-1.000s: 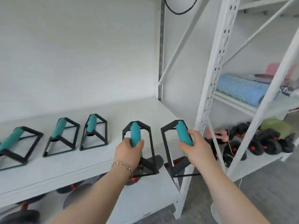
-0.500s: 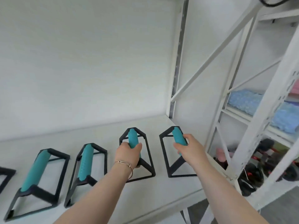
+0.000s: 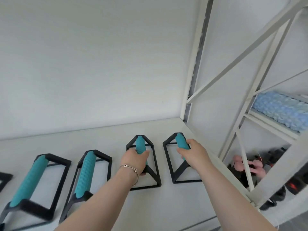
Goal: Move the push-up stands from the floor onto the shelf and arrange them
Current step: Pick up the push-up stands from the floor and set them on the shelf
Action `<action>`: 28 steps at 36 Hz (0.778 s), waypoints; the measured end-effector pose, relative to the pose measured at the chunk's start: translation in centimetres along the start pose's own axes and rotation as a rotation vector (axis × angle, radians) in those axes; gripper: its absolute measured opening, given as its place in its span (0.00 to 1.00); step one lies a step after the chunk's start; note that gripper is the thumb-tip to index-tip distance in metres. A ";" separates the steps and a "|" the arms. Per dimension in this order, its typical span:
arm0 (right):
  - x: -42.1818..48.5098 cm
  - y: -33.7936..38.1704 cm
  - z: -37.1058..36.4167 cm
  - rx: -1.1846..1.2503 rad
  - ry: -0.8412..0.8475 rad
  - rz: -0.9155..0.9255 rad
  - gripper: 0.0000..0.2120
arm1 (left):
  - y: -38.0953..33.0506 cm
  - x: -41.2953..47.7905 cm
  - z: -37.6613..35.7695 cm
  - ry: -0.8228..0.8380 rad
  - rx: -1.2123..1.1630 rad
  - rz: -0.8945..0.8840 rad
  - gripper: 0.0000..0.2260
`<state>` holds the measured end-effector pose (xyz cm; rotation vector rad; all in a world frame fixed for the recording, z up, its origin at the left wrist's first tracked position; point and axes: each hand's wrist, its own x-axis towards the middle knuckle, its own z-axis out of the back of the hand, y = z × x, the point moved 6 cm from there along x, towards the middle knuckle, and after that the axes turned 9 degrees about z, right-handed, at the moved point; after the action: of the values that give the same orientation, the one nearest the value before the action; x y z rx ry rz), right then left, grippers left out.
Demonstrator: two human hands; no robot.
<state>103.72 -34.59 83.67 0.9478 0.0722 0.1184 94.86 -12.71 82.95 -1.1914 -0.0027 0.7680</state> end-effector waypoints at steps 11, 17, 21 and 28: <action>0.2 -0.1 0.3 -0.161 0.069 0.077 0.24 | -0.9 -1.5 0.6 -0.218 0.280 -0.041 0.13; -0.4 2.0 0.4 -0.524 -0.072 0.353 0.26 | -1.1 -2.4 1.9 -0.355 0.538 -0.143 0.17; -1.9 4.2 -1.2 -0.498 -0.184 0.600 0.27 | -0.9 -3.8 3.6 -0.465 0.770 -0.231 0.24; -5.0 9.1 -6.2 -0.423 -0.128 0.865 0.26 | 1.0 -6.1 8.4 -0.571 0.966 -0.275 0.27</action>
<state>97.42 -25.01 87.45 0.5065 -0.4725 0.8372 86.51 -8.84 87.79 -0.0338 -0.2373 0.7061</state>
